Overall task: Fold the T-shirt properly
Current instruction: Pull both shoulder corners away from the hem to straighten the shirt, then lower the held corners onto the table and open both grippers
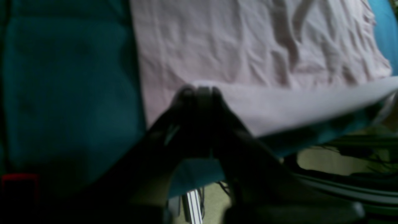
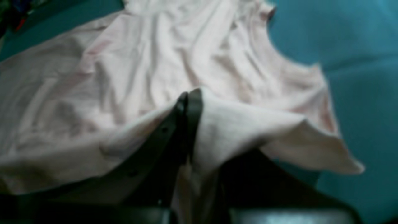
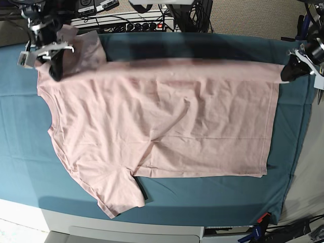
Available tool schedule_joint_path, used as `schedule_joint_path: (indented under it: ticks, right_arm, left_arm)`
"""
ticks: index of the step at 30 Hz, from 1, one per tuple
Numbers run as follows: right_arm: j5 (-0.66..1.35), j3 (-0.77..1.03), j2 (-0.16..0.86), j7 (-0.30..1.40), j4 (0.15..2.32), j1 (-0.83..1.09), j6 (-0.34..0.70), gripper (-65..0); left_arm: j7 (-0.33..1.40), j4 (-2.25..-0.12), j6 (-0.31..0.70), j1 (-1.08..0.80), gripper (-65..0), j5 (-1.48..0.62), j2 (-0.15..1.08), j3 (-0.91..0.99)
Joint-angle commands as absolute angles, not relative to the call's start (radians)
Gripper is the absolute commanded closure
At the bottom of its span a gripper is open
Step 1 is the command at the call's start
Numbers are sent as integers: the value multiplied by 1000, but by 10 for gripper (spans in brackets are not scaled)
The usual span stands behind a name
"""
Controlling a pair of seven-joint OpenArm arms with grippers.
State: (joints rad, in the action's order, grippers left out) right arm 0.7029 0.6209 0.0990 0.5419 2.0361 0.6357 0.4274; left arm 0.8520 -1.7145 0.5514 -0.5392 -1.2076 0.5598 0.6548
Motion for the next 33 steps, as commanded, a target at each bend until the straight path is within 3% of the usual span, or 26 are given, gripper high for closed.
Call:
schedule_joint_path:
  ticks: [1,8,15,21,33]
  right_arm:
    - [702,623,108,507,2029,624,420,0]
    - [670,583,112,468,1859,504,420,0]
    - [582,529,127,433,1771,397,419,0]
    - [500,455,184,393,1656,328,418,0]
    - [500,394,278,384,1549,226,419,0]
  left_arm:
    - [824,-1727,558,-529,0,-1215,579,663]
    - [784,-1726,558,-467,0,-1119,579,571]
    - [747,-1725,489,-400,0,-981,579,435]
    - [731,-1725,414,-382,0,-915,581,434]
    - [731,-1725,414,-382,0,-905,582,434]
